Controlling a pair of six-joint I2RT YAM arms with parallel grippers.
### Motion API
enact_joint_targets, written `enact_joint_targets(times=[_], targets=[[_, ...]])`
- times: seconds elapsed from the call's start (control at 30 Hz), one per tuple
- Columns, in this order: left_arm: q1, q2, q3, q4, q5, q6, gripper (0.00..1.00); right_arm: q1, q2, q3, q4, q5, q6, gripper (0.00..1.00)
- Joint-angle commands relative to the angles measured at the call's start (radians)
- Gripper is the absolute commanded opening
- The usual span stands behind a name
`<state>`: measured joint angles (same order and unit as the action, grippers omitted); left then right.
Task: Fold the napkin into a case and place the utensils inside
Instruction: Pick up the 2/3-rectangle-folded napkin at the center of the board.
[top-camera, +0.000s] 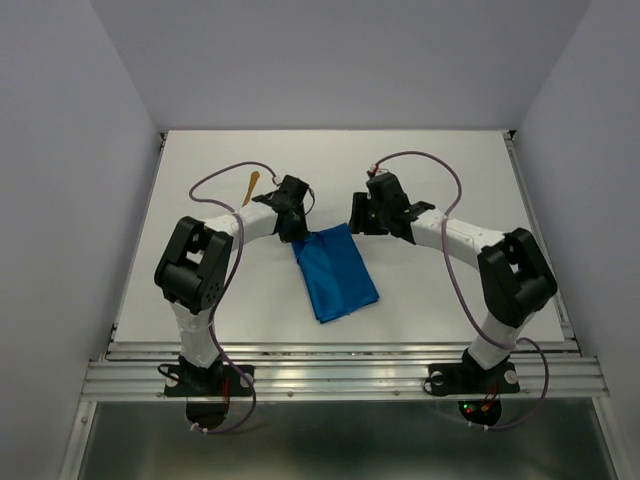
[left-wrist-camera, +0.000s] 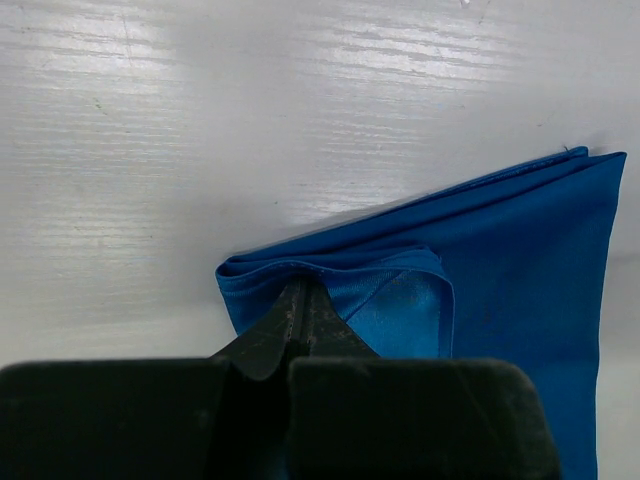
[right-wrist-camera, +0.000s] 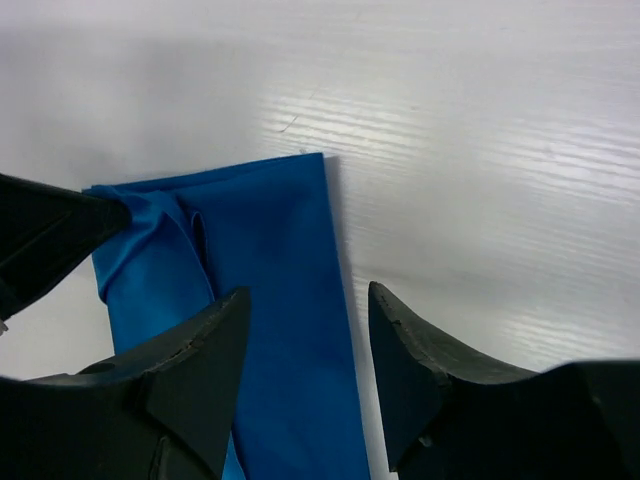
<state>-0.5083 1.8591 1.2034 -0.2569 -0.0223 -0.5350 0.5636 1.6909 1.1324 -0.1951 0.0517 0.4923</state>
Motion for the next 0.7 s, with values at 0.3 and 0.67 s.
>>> enact_joint_targets(times=[0.3,0.67], targets=[[0.004,-0.048,0.03,-0.018,-0.002,0.018,0.0,-0.013,0.248,0.176,-0.037,-0.17,-0.164,0.61],[0.005,-0.015,0.024,0.001,0.016,0.027,0.0,-0.013,0.335,0.213,-0.009,-0.211,-0.195,0.59]])
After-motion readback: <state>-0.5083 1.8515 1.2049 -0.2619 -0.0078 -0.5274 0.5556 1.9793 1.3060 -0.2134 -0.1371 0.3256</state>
